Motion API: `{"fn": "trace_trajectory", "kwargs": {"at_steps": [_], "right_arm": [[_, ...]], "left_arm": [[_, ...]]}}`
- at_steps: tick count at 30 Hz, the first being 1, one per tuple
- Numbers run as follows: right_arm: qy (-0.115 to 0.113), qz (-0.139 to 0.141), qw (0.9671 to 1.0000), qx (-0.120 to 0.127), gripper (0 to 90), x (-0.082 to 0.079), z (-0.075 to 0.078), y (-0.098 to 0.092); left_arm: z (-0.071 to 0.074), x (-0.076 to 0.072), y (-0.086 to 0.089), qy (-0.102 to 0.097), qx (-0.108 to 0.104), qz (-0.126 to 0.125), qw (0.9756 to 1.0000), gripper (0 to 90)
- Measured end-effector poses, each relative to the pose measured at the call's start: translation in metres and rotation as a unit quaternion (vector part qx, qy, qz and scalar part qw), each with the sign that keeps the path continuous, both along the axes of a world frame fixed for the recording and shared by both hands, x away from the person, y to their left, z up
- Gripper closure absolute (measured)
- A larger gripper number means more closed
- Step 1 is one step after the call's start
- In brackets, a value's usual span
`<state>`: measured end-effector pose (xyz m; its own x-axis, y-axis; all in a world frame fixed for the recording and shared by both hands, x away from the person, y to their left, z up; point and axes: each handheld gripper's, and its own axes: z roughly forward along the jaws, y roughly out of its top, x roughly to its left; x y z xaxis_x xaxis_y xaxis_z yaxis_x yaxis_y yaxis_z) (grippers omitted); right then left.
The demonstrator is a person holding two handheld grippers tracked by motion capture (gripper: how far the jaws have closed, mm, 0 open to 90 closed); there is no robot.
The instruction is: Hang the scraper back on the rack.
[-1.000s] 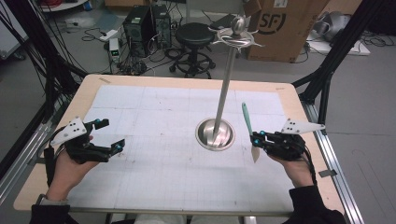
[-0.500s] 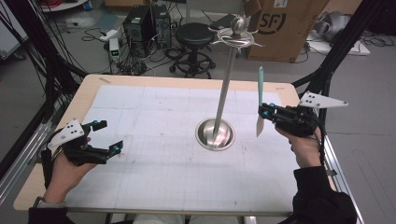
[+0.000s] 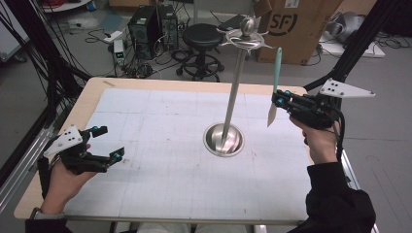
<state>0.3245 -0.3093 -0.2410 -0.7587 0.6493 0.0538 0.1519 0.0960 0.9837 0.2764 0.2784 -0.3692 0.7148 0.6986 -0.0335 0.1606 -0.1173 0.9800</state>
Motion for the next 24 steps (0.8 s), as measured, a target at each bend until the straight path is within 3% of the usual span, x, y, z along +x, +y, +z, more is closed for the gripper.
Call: {"fn": "trace_trajectory", "kwargs": {"at_steps": [12,24], "right_arm": [[0.007,-0.012,0.9999,0.007,81.0,0.008,-0.002,0.004],[0.009,0.005,0.9999,0.005,81.0,0.012,-0.004,0.008]], "left_arm": [[0.000,-0.002,0.003,0.001,-0.001,0.006,1.0000,1.7],[0.000,-0.002,0.002,0.002,0.004,0.006,1.0000,1.7]]}}
